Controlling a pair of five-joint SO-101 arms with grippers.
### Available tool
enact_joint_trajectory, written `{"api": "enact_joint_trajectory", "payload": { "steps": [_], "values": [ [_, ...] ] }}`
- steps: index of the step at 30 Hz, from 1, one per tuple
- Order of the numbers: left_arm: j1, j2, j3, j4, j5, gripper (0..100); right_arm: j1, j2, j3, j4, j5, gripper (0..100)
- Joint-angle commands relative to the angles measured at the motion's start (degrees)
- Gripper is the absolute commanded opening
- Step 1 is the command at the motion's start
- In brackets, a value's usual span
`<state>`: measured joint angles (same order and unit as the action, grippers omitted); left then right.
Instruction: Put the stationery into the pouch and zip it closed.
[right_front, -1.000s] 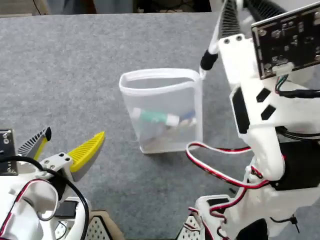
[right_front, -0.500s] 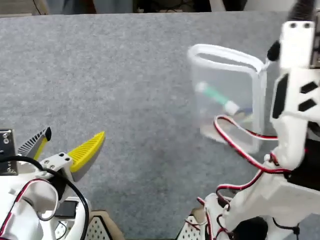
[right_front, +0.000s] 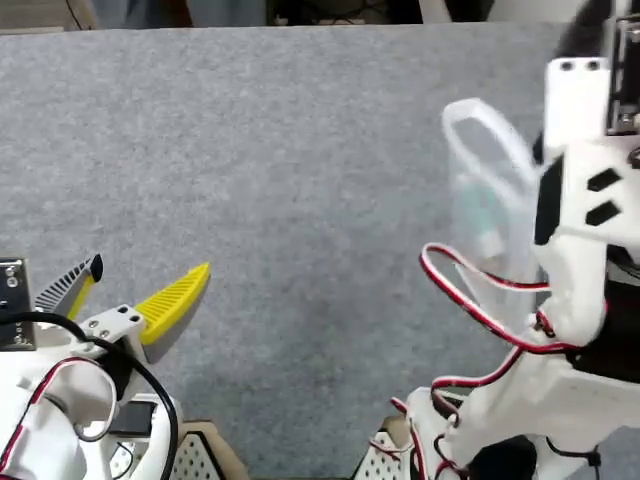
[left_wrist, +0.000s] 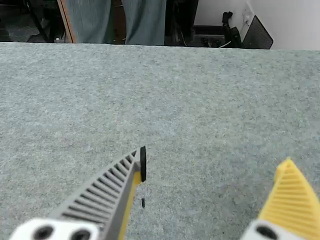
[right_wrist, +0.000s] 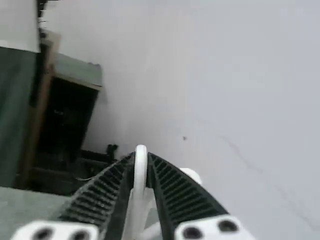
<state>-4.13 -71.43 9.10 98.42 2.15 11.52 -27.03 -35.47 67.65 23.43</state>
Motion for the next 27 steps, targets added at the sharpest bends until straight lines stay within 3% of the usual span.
{"api": "enact_joint_trajectory", "payload": {
  "steps": [1, 15, 23, 27],
  "values": [
    [0.7, -0.2, 0.0, 1.0, -0.5, 40, -5.7, 0.0, -1.2, 1.2, -0.6, 1.1],
    [3.6, -0.3, 0.0, 1.5, -0.4, 40, -15.6, 7.2, -1.6, 0.9, -11.3, 1.1],
    [4.8, 0.2, 0.0, 0.9, -0.4, 40, -23.5, 9.8, -1.7, 1.0, -12.0, 1.1],
    [10.5, 0.3, 4.0, -1.5, -1.2, 40, -26.6, 9.5, -1.9, 0.0, -12.0, 1.1]
  ]
}}
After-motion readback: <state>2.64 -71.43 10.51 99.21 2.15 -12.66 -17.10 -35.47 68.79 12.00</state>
